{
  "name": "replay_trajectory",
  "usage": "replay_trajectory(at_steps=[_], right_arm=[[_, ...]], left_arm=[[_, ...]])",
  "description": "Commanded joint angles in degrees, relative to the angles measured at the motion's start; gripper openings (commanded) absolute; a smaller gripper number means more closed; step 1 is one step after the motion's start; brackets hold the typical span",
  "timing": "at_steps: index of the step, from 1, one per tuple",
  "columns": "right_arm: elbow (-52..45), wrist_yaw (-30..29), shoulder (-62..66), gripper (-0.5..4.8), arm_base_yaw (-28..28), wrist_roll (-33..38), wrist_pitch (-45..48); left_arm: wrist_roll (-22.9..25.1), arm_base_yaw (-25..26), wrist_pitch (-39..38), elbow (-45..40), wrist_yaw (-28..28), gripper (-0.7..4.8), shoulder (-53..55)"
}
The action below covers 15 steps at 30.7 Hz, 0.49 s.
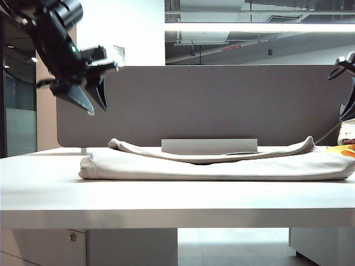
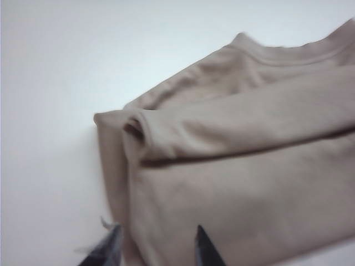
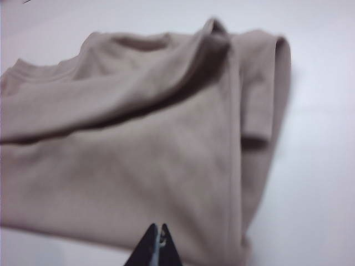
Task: Fold the bottom side of the T-shirt horizontally towards the center, about one-third of the way, then fold the sleeve back towards the center, creating a straight line along the edge of the T-shirt, and finally fold the bottom of the T-shirt up towards the top, creating a neat rectangle.
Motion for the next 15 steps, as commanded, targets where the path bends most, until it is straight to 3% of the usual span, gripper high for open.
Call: replay_trajectory(at_steps=[1,5,10,15], right_arm=[[-6.54,-0.33,-6.8,-0.01,-0.02,1.51,4.17],[-13.27,-0.31,-14.25,-0.01,-0.04,2.78,5.27],[-19.58,-0.35,-23.3,-0.01,0.0,4.13,5.6],[-25.77,-0.39,-34.18,-0.01,-0.02,4.13,5.84]], left_arm=[[-0.7,-1.01,3.89,-5.64,0.37,1.73,-6.1],[-2.8,-1.99,8.92,-15.54,0.42,1.69,-15.02],[-3.45,-3.56,13.09,-27.78,-0.09,0.87,-26.21],[-5.81,-3.72,13.97,-38.56,-0.39,0.87,-38.1]])
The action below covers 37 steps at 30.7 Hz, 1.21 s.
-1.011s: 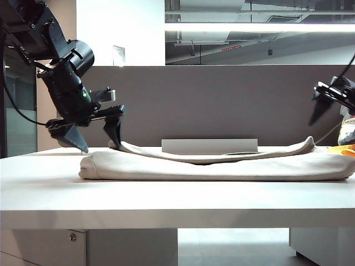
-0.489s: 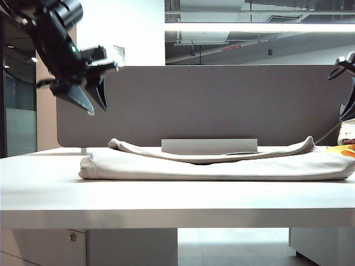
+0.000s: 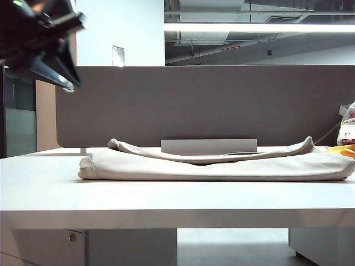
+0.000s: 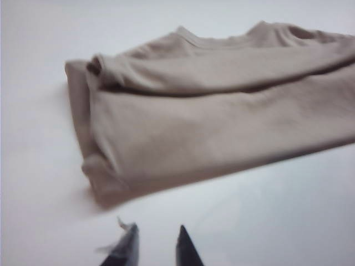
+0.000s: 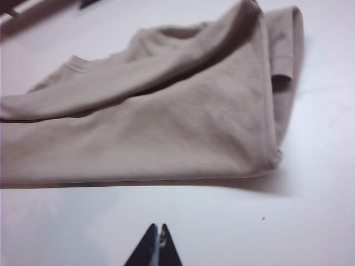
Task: Fold the bottom side of the T-shirt horizontally towards the center, about one-third of the way, then fold the sleeve back towards the center, creating a straight line along the edge of the T-shirt, and finally fold the bottom of the T-shirt up towards the top, creating a neat rectangle.
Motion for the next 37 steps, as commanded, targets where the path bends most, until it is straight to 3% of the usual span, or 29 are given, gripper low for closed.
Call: replay_trajectory(at_steps=[1,8,11,14,18,21,24,37], right_arm=[[-4.2,-0.44,-7.8,-0.01,0.04,-0.02,1.22],[-14.1,-0.37,-24.61,-0.01,0.04,-0.17,2.14],[-19.69,-0.35,-32.24,-0.01,0.04,0.24,2.14],[-26.08,0.5,-40.39,-0.02,0.04,2.64,2.21],[-34.05,2.75,-52.35,-0.02,0.02,8.11,1.16],[-37.9,2.91,-60.48,-0.02,0.02,10.62,-0.2],[-39.67,3.91,-65.26,-0.02,0.02,11.63,-2.97],[-39.78,5.18,-64.17,-0.02,0.02,6.73,-3.34]], left_arm=[[-1.49,0.07,1.14,-6.08,-1.11,0.87,-7.54],[-2.49,0.04,1.07,-20.35,-2.16,0.78,-28.96],[-2.56,0.04,-0.46,-25.97,-2.19,0.5,-38.82],[-4.07,0.04,-3.8,-30.47,-2.25,0.49,-48.96],[-10.16,0.04,-6.71,-34.73,-4.35,0.48,-61.61],[-11.02,0.04,-8.0,-36.5,-5.18,0.46,-67.87],[-10.82,-0.04,-10.32,-36.83,-5.2,0.22,-66.86],[-10.36,-0.02,-9.99,-41.72,-5.09,0.22,-66.86]])
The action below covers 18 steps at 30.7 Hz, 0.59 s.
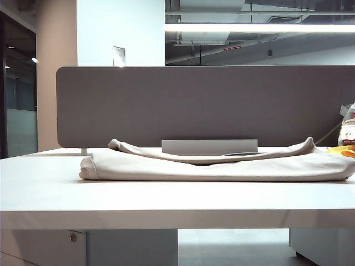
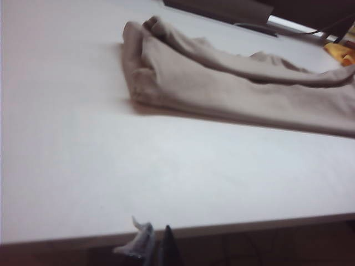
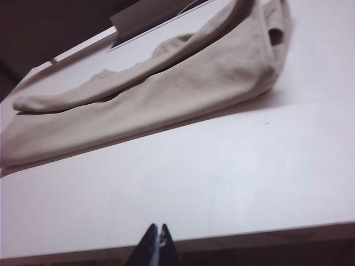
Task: Fold the bottom side of the T-shirt horizontally towards the center, about one-third of the way, then fold the sleeve back towards the center, creating a straight line along the edge of the T-shirt, and finally fold the bottom of the T-shirt up towards the top, creating a neat rectangle.
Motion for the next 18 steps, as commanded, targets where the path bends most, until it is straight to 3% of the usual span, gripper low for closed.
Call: replay_trajectory(at_steps=[1,6,15,18], right_arm=[[0.17,0.52,-0.11,-0.01,0.02,-3.39,0.92],[0.13,0.26,-0.11,-0.01,0.02,-7.04,0.22],[0.15,-0.02,-0.13,-0.01,0.02,-6.99,0.0],[0.15,-0.02,-0.13,-0.01,0.02,-6.99,0.04]], left_arm=[[0.59,-0.04,0.66,-1.22,0.02,0.22,0.02],[1.11,-0.04,2.84,-4.02,0.07,0.22,0.02],[1.03,-0.02,3.19,-4.7,0.04,0.26,0.07],[-0.72,-0.04,3.21,-4.68,2.99,0.27,0.07]])
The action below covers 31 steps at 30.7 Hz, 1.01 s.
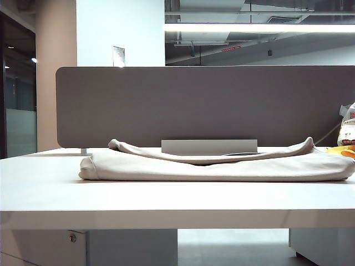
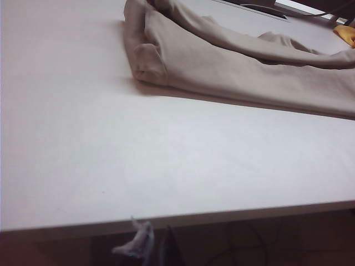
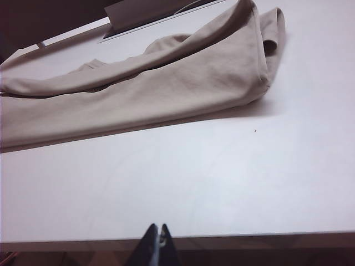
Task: Fold the bottom side of the T-shirt horizontally towards the center, about one-third of the way, then fold the sleeve back towards the center, creating a straight line along the edge of the T-shirt, and finally fold the bottom of the T-shirt up towards the top, creating a neat rectangle.
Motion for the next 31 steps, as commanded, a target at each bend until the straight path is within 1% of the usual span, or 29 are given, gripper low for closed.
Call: replay_trajectory(at_steps=[1,2,4,6,8,10,12,15,18,25,28,31], right_arm=[[0.17,-0.22,-0.09,-0.01,0.02,-0.33,0.59],[0.17,-0.22,-0.09,-0.01,0.02,-0.33,0.59],[0.17,-0.24,-0.09,-0.01,0.02,-0.33,0.59],[0.17,-0.22,-0.09,-0.01,0.02,-0.33,0.59],[0.17,-0.22,-0.09,-0.01,0.02,-0.33,0.61],[0.17,-0.22,-0.09,-0.01,0.02,-0.33,0.61],[0.17,-0.22,-0.13,-0.01,0.04,-0.33,0.59],[0.17,-0.17,-0.66,-0.01,0.02,-0.33,0.63],[0.17,-0.13,-1.16,-0.01,0.04,-0.33,0.68],[0.17,-0.04,-1.14,-0.01,0.55,-0.33,0.66],[0.17,0.13,-1.14,-0.01,3.74,-0.33,0.66],[0.17,0.11,-1.14,-0.01,9.73,-0.33,0.66]], left_arm=[[-2.4,-0.04,-0.04,-0.31,5.16,0.29,-0.02],[-2.84,-0.04,0.07,-0.31,7.78,0.35,-0.02],[-2.82,-0.04,0.44,-0.31,13.75,0.91,-0.02],[-1.22,-0.04,0.44,-0.31,16.63,0.94,-0.02],[-0.07,-0.04,0.44,-0.31,15.91,0.93,-0.02],[1.18,-0.04,0.09,-0.28,12.41,0.92,-0.02],[0.92,-0.04,0.83,-0.31,12.39,0.92,-0.02],[1.01,-0.04,4.07,-0.33,12.26,0.92,-0.04],[1.18,-0.02,7.78,-0.33,9.55,0.92,-0.04],[1.2,0.02,8.46,-0.31,8.9,0.92,-0.04],[1.2,0.02,8.46,-0.31,8.87,0.92,-0.04],[1.2,0.02,8.46,-0.31,8.87,0.92,-0.04]])
